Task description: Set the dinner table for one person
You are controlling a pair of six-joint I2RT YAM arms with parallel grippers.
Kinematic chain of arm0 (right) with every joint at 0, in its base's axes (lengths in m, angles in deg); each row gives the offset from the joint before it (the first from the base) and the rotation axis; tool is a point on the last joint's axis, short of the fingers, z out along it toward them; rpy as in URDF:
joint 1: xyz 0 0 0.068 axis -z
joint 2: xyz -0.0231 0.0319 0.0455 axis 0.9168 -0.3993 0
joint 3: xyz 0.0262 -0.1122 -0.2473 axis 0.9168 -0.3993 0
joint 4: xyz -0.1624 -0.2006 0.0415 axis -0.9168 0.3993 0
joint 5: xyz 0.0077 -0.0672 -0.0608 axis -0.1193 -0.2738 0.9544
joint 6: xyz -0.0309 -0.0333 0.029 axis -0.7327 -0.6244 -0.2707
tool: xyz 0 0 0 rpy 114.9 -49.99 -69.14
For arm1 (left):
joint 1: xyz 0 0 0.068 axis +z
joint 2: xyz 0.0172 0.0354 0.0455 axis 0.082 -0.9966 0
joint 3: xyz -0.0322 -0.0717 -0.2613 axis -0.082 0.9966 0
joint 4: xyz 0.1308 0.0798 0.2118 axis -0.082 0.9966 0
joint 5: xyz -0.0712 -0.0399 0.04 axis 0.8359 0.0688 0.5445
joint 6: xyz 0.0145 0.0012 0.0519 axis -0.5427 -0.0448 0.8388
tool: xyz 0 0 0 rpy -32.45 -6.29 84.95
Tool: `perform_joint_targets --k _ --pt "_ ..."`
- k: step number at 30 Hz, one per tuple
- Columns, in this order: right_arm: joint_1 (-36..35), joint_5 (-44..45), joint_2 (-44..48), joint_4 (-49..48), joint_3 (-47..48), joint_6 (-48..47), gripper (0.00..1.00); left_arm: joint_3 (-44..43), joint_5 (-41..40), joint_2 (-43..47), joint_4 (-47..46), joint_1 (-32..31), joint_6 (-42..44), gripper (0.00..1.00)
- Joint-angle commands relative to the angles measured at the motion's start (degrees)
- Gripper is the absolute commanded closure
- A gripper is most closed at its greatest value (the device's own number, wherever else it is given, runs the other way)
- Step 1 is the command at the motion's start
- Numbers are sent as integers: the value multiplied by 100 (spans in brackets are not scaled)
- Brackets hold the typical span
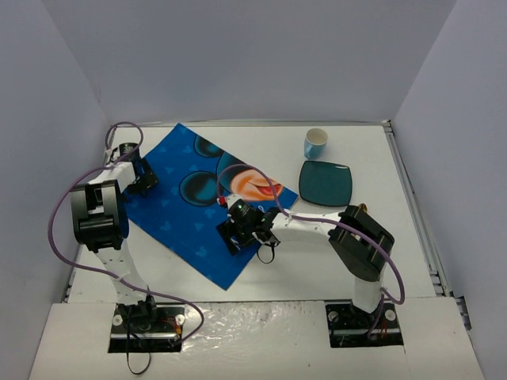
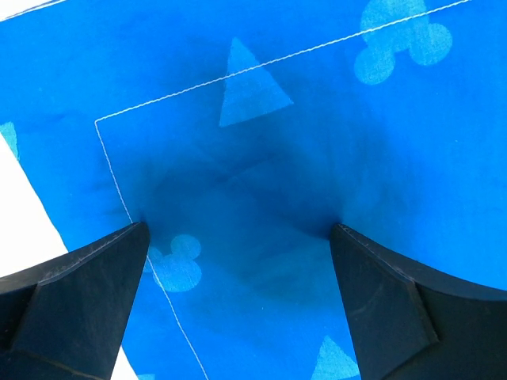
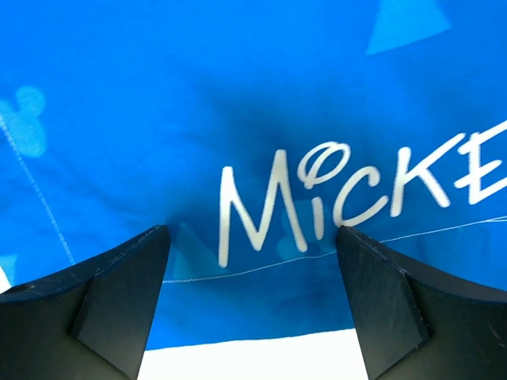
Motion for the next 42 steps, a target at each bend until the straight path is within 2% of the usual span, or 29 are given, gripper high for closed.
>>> perform_joint_targets --k 1,8,13,16,20,25,30,33,35,42 --pt "-60 -288 235 577 -234 577 17 34 -335 216 277 109 261 6" --pt "-24 60 561 739 32 605 13 -249 -81 371 300 163 234 3" --pt "199 375 1297 826 465 744 7 -606 312 849 473 132 201 3" --pt "616 613 1739 809 435 1023 0 -941 538 1267 724 18 279 3" --pt "1351 954 2616 689 111 1533 0 -980 881 1962 912 -163 397 3" --pt "2302 895 3661 151 -705 1879 0 -425 1384 2969 1143 -352 507 3" --pt "3147 -1 4231 -509 -1743 2064 0 375 1762 4164 1384 -382 695 3" --pt "3717 -478 4332 -769 -2235 2520 0 787 1951 4742 1436 -393 762 3" --pt "4124 -840 4443 -1361 -2718 2946 0 1243 2022 5145 1390 -404 784 3" --pt "4185 -21 4235 -2877 -3798 4089 1 2108 1979 5466 1101 -824 694 3"
